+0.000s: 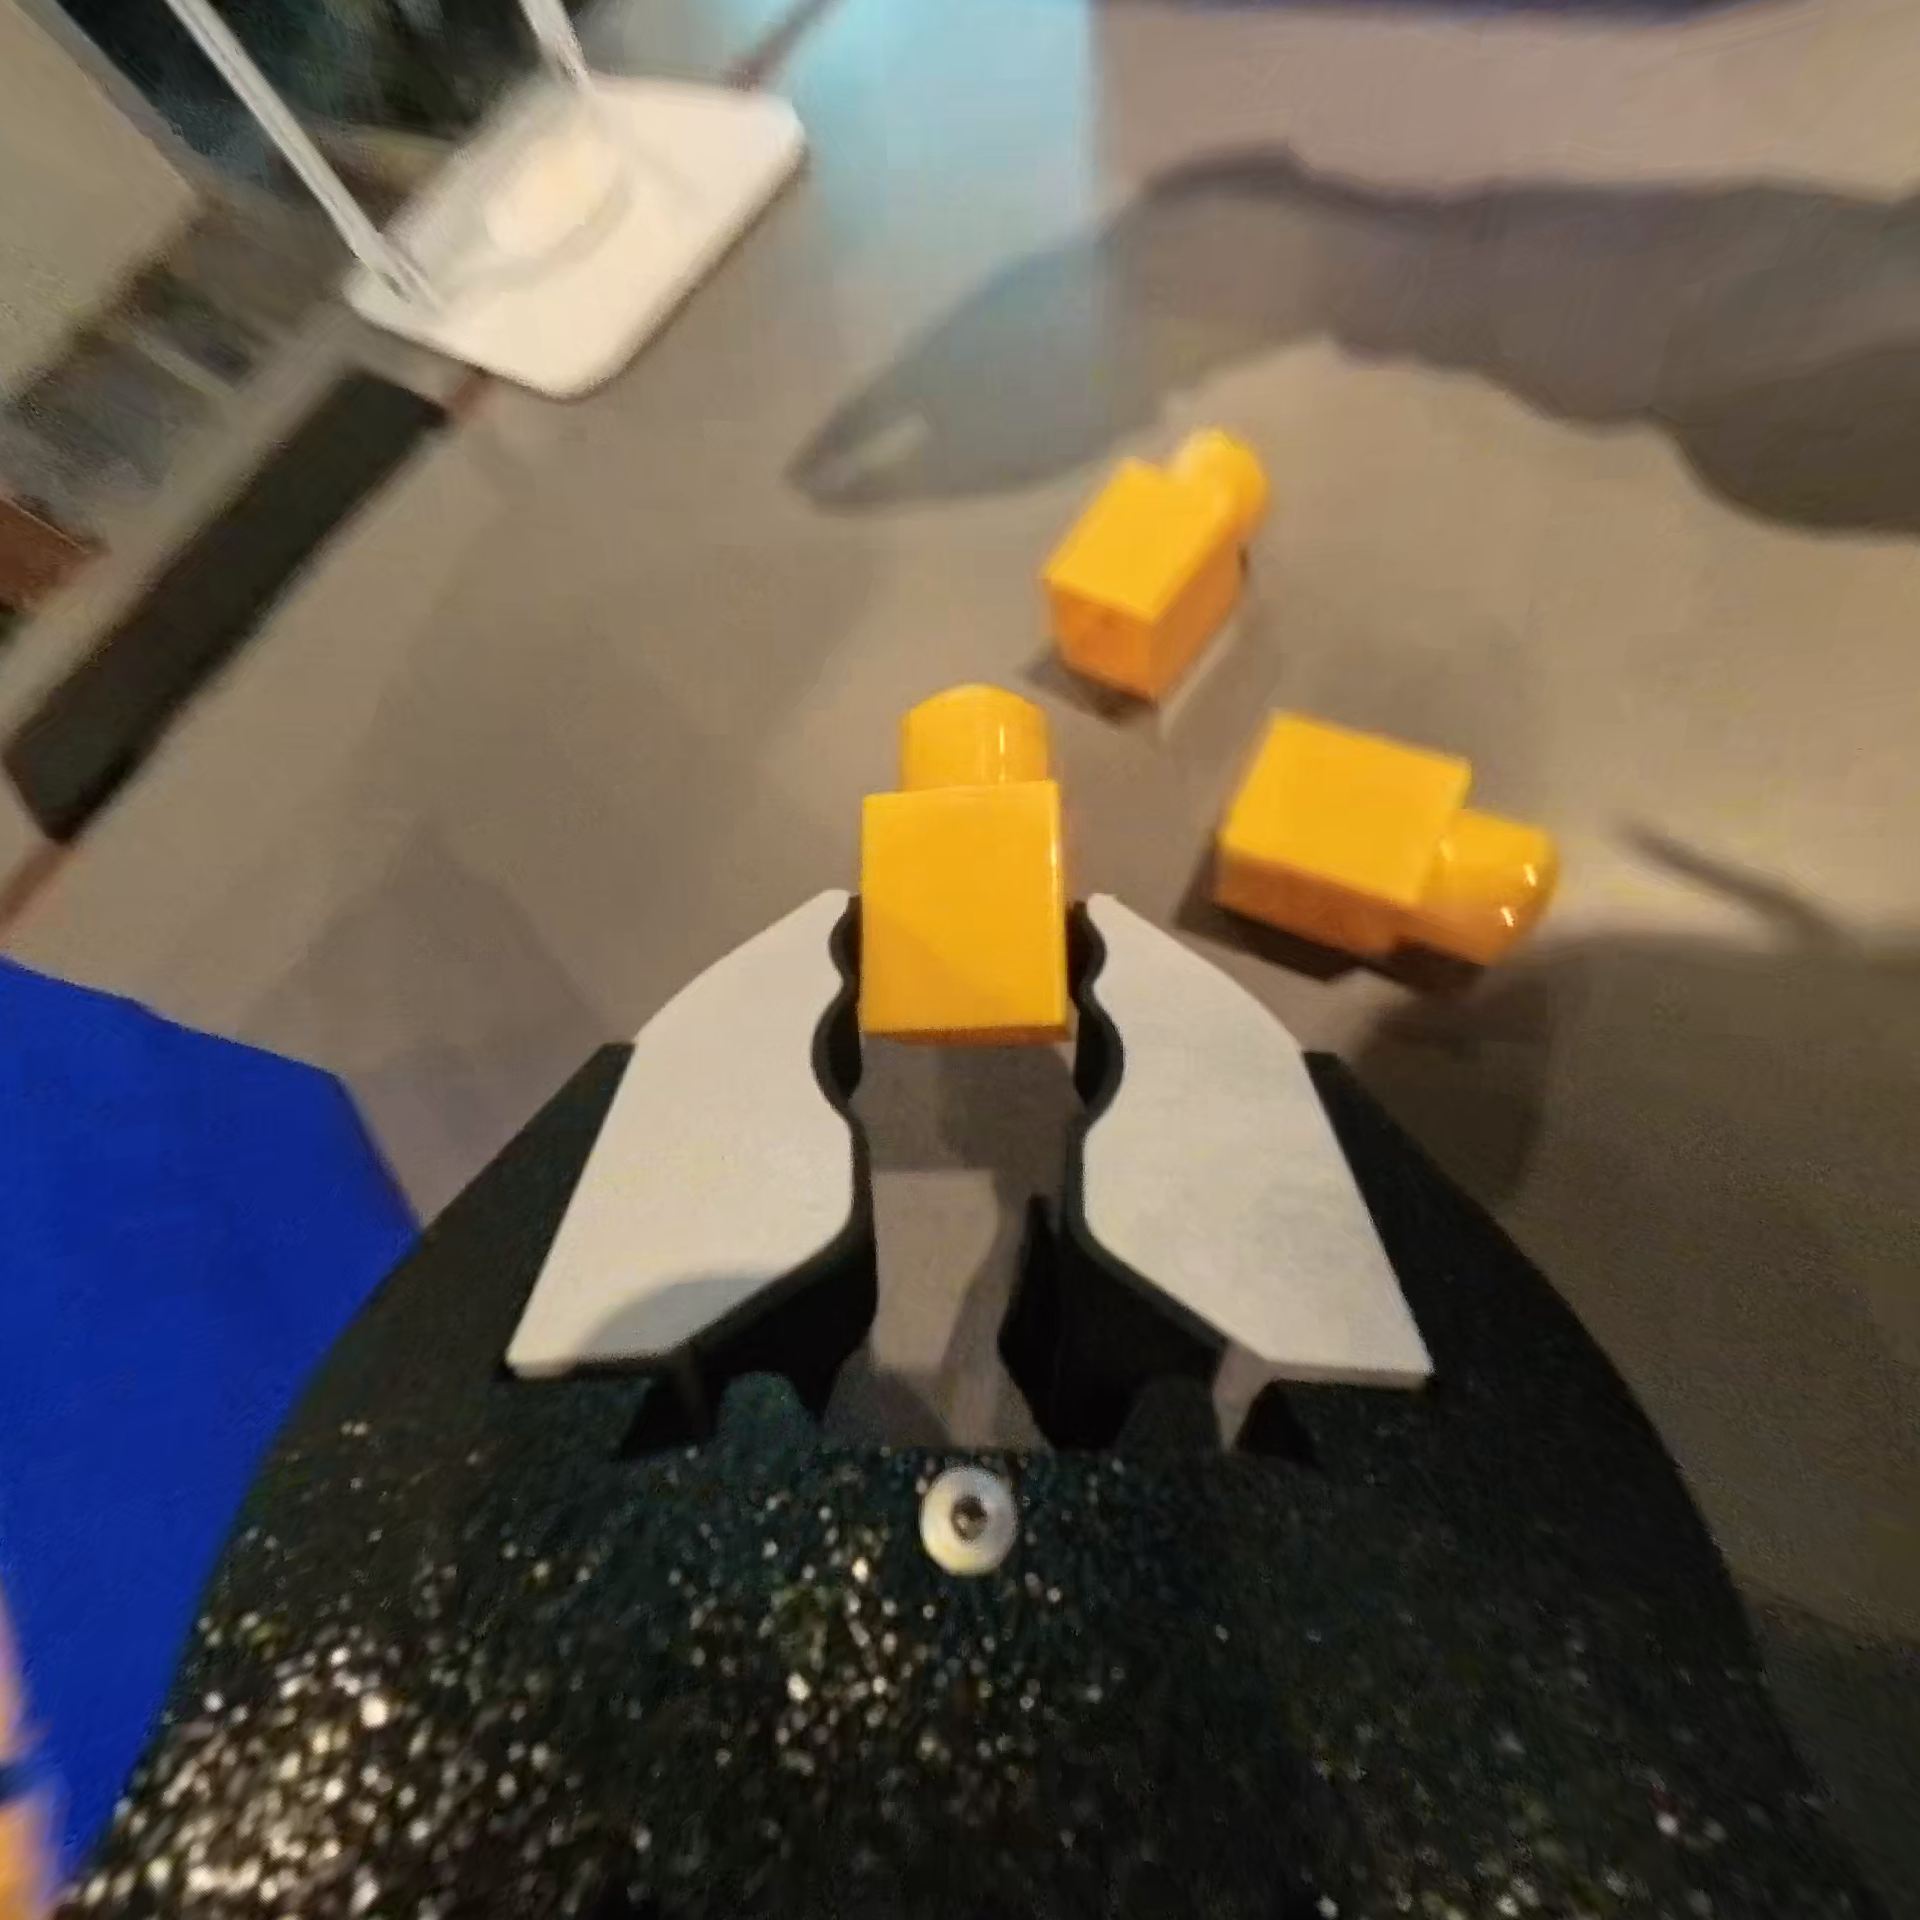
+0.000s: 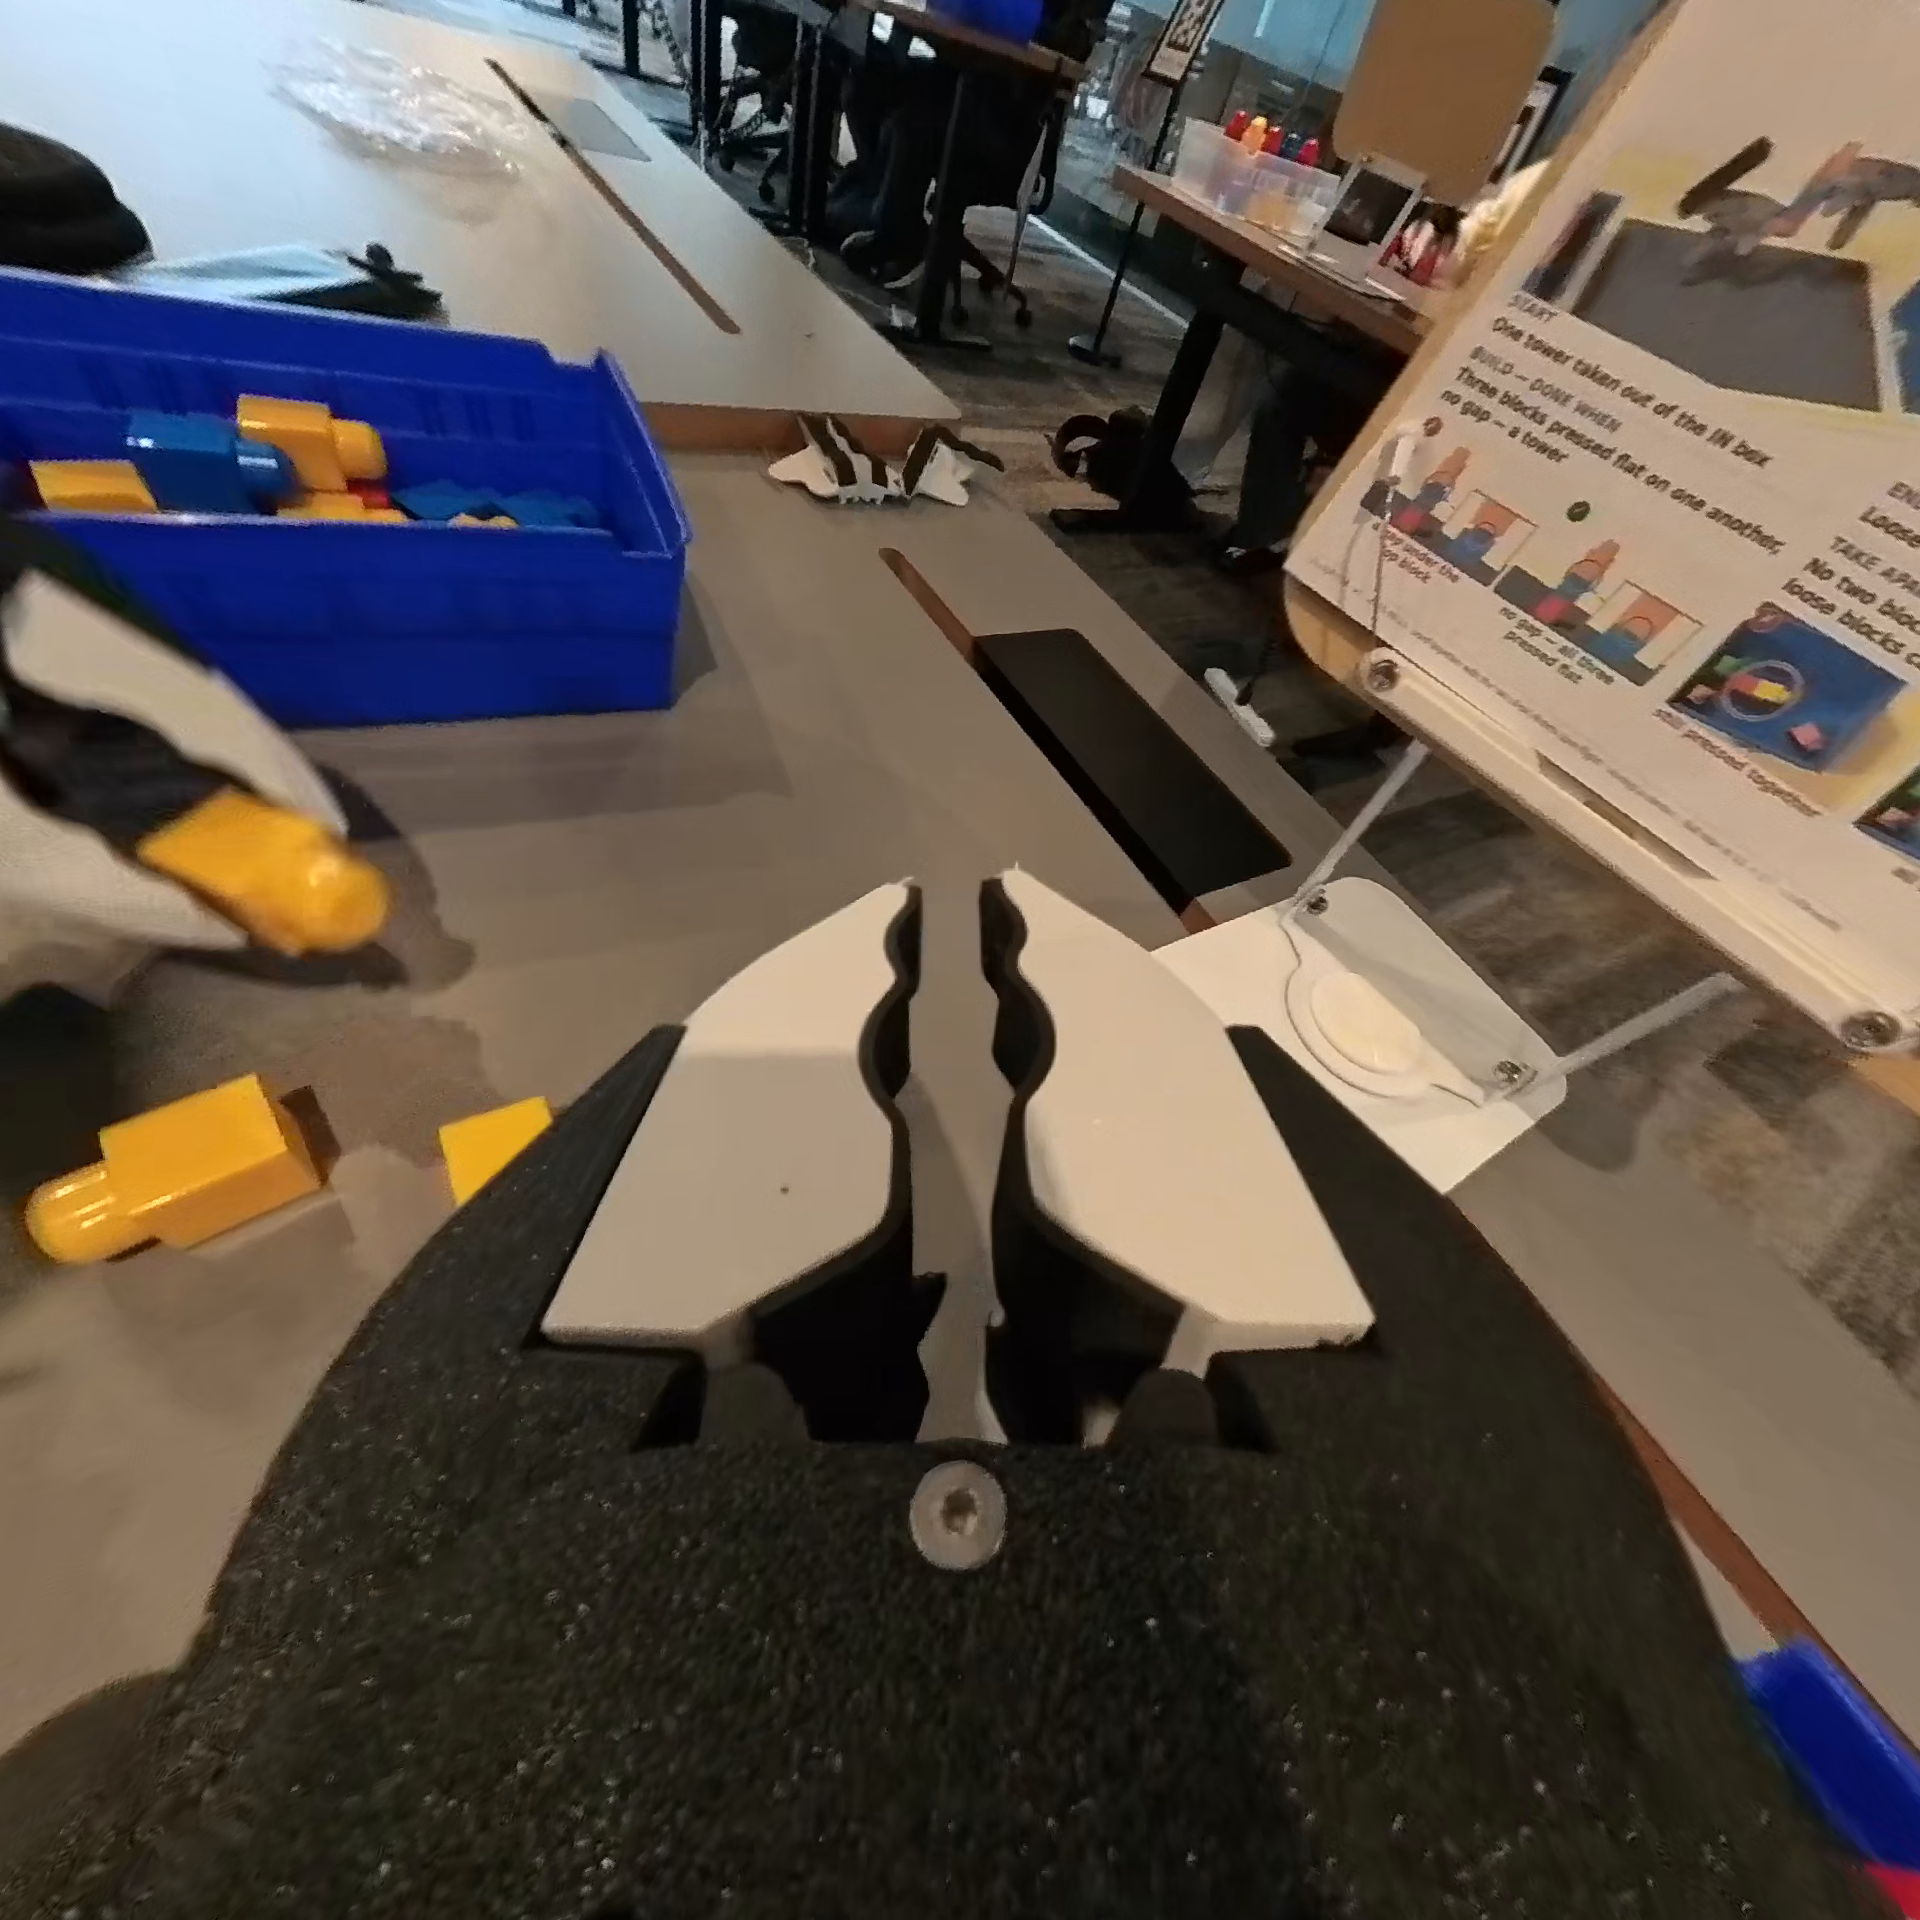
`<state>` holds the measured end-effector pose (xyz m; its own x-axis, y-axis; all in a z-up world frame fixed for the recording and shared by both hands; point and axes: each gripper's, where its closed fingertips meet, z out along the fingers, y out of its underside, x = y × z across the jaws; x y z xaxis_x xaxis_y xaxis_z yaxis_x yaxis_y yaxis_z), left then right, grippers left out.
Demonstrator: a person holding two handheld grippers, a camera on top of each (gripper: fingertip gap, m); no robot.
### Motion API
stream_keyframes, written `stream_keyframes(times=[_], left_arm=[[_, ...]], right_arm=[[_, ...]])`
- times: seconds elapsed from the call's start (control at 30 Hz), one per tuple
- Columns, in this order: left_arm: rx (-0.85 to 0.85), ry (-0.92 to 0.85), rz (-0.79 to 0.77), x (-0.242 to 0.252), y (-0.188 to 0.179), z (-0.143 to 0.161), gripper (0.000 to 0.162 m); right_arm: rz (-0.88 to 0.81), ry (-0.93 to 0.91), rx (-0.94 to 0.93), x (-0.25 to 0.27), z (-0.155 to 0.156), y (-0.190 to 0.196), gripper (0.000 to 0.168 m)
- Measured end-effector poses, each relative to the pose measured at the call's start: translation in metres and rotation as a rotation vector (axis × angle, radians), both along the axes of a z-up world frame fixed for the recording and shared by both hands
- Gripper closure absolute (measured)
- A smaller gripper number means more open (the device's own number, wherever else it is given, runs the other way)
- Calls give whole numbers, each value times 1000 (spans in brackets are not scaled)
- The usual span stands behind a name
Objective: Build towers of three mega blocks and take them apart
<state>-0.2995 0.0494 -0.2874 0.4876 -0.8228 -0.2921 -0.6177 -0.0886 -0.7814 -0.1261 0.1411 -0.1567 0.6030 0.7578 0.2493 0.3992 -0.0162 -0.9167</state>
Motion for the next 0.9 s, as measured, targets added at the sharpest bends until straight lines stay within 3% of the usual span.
stream_keyframes(times=[0.23, 0.3, 0.4, 0.5, 0.67, 0.77, 0.9], left_arm=[[266, -78, -41, 31, 57, 119, 125], [312, -112, 36, 36, 78, 146, 124], [335, -182, 273, 29, 111, 172, 124], [333, -202, 441, 21, 128, 172, 125], [273, -156, 439, 30, 138, 153, 124], [262, -153, 410, 33, 138, 150, 125], [227, -186, 405, 30, 141, 147, 125]], right_arm=[[51, -97, -6, -16, -12, -3, 149], [50, -102, -5, -17, -13, -2, 149], [42, -112, -15, -17, -16, 1, 149], [46, -124, -31, -19, -21, 2, 150], [110, -165, -99, -30, -37, -2, 145], [183, -219, -214, -39, -64, -14, 124], [338, -386, -375, -46, -135, -50, 88]])
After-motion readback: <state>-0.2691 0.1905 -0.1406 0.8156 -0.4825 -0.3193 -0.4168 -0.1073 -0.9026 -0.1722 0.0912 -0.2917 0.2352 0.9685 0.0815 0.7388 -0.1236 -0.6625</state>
